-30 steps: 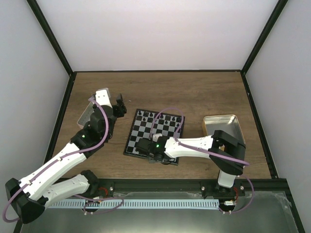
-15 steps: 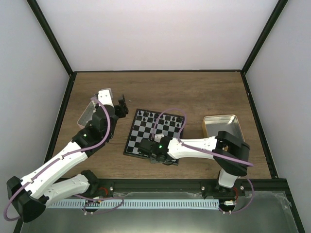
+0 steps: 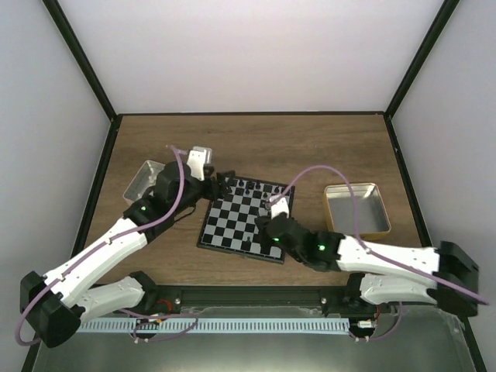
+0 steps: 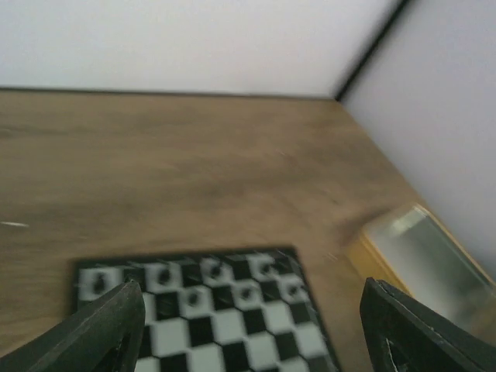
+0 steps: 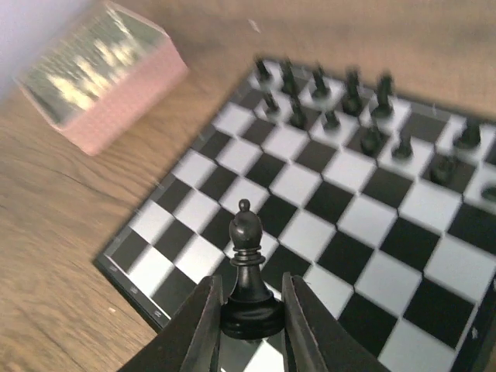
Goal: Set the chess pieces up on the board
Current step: Place the chess piece on the chessboard, then pick up the chess piece from the chessboard.
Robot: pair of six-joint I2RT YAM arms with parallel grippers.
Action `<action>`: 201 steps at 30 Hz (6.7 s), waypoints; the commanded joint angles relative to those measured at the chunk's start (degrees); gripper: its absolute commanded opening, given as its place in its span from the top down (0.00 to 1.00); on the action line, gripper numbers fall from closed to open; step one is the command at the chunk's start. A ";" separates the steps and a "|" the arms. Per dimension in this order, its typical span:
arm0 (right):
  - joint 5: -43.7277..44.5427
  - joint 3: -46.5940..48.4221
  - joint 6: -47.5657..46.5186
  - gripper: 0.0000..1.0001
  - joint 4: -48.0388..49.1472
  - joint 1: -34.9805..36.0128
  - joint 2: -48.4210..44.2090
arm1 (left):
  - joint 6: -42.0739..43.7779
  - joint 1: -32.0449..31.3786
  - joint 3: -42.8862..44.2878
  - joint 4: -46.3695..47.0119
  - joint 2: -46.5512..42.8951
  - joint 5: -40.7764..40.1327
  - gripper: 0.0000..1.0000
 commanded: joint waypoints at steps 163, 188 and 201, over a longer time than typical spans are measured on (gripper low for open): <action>-22.99 -2.69 7.33 0.26 -1.38 -27.74 -7.40 | 5.45 -6.03 13.16 0.59 21.50 -13.19 0.52; -16.72 13.51 11.24 0.24 -15.74 -8.94 14.70 | -2.03 -5.74 -3.82 -13.06 -18.64 -18.41 0.25; -17.81 16.91 13.57 0.25 -19.72 -7.22 20.56 | -5.44 -5.79 -9.43 -19.89 -27.16 -15.40 0.21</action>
